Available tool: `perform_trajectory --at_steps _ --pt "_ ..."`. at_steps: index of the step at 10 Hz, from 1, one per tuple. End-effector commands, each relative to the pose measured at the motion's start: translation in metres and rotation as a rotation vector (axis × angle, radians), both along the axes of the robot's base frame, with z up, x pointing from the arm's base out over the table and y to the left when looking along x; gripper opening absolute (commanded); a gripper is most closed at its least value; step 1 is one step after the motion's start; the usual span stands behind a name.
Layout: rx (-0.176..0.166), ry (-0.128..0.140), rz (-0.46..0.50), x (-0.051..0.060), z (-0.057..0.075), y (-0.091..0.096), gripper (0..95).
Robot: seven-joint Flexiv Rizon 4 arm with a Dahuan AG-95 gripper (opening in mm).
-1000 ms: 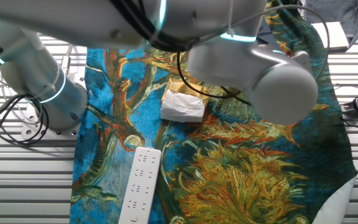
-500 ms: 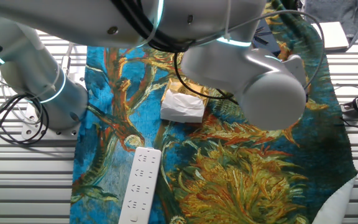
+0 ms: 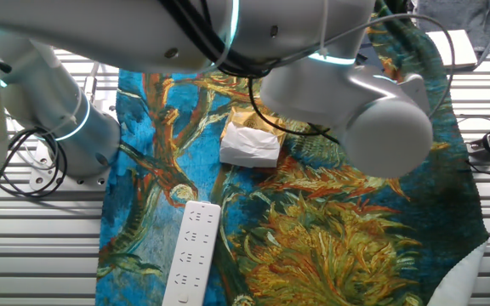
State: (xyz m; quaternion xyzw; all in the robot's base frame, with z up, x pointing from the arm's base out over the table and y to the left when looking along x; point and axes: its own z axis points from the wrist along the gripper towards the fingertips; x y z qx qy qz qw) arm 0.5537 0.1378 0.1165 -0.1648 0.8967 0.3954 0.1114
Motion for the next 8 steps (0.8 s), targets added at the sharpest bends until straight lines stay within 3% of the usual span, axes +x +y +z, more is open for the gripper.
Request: perform_trajectory --at_steps 1,3,8 --pt "0.002 -0.006 0.001 -0.004 -0.001 0.0 0.0" --pt "0.002 -0.023 -0.002 -0.014 -0.008 0.001 0.0" --pt "0.011 -0.036 -0.011 -0.023 -0.014 0.002 0.0"
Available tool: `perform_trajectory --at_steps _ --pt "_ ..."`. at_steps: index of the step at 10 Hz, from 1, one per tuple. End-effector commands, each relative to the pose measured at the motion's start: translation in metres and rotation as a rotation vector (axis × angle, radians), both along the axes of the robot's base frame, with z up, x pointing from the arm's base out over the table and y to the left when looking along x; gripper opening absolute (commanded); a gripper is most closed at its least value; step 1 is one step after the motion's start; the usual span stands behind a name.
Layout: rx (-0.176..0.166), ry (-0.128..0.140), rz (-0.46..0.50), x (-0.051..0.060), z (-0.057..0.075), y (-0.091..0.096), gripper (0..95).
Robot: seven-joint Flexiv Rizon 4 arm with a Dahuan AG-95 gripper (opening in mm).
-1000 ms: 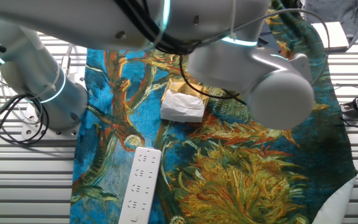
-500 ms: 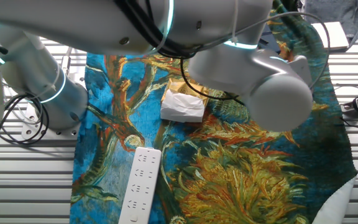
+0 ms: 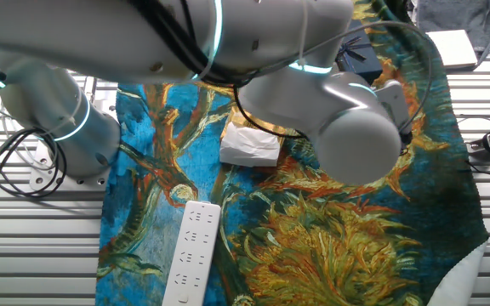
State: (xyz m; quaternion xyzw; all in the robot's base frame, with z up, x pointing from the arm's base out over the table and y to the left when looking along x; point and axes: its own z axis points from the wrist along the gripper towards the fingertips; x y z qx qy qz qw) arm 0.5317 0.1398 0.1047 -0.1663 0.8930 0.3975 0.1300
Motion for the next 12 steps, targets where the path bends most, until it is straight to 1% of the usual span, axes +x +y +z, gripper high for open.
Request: perform_trajectory --at_steps 1,2,3,4,5,6,7,8,10,11,12 --pt "0.01 -0.004 -0.002 -0.002 -0.002 0.0 0.0" --pt "0.013 -0.008 -0.002 -0.002 -0.003 0.0 0.0" --pt "0.017 -0.021 0.001 -0.002 -0.005 0.0 0.0" --pt "0.036 0.007 -0.009 -0.002 -0.004 0.0 0.0" --pt "0.031 0.042 -0.009 -0.001 0.003 0.0 0.0" --pt "0.011 0.06 -0.011 -0.002 0.012 0.0 0.0" --pt "-0.022 0.065 -0.011 -0.002 0.02 0.001 0.0" --pt "-0.062 0.06 -0.001 -0.003 0.027 0.003 0.0" --pt "-0.086 0.066 -0.005 -0.004 0.036 0.007 0.0" --pt "-0.116 0.063 0.003 -0.004 0.041 0.01 0.0" --pt "-0.228 0.049 0.047 -0.004 0.052 0.017 0.0"
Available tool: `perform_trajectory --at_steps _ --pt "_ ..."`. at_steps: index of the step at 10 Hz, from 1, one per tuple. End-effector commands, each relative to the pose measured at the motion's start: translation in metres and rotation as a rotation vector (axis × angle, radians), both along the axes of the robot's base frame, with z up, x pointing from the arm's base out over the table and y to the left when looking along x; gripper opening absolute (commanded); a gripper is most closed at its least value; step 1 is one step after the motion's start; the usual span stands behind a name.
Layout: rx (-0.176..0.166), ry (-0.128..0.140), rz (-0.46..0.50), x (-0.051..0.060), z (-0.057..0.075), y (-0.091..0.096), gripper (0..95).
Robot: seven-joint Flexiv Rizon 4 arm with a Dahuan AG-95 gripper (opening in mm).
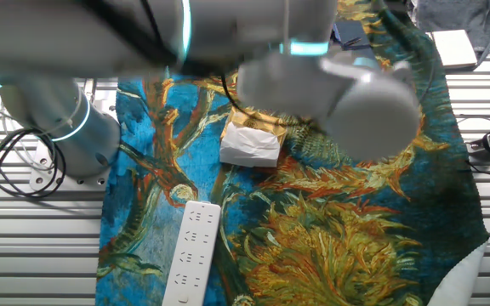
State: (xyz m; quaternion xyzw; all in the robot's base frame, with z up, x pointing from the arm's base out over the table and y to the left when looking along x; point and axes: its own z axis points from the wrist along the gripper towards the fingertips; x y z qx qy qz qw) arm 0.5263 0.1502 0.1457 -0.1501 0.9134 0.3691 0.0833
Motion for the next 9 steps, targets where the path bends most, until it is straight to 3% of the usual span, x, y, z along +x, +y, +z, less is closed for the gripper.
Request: perform_trajectory --at_steps 1,2,3,4,7,9 --pt "-0.203 -0.035 0.071 0.001 0.021 0.016 0.0" --pt "-0.231 -0.035 0.074 0.001 0.025 0.021 0.0" --pt "-0.317 -0.05 0.109 0.002 0.028 0.026 0.0" --pt "-0.39 -0.056 0.128 0.002 0.029 0.028 19.0" --pt "-0.457 -0.073 0.166 0.002 0.029 0.028 19.0" --pt "-0.472 -0.076 0.173 0.002 0.029 0.028 19.0"
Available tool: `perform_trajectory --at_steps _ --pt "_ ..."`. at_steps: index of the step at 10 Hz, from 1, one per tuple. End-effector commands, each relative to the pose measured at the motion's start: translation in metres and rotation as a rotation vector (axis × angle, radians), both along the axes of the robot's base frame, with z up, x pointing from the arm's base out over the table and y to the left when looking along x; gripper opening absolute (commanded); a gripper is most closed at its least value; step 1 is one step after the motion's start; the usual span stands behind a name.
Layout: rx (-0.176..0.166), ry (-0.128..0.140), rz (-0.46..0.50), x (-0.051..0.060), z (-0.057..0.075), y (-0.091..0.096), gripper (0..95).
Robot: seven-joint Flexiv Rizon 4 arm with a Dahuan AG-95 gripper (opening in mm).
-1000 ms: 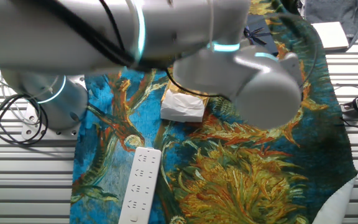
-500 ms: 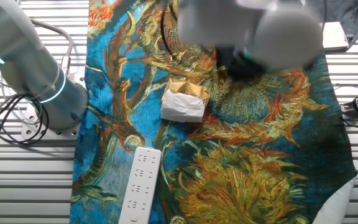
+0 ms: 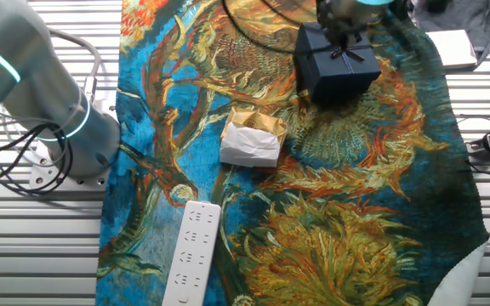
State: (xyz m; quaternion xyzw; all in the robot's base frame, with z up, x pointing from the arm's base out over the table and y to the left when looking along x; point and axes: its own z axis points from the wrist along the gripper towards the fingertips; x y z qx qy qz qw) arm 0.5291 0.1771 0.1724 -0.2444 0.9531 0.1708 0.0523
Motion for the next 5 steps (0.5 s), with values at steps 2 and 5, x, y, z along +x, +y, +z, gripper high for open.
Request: perform_trajectory --at_steps 2,5 --pt "-0.065 -0.007 0.012 -0.0012 0.0025 0.0009 19.0" --pt "-0.088 -0.024 0.071 -0.0018 0.0018 0.0015 19.0"
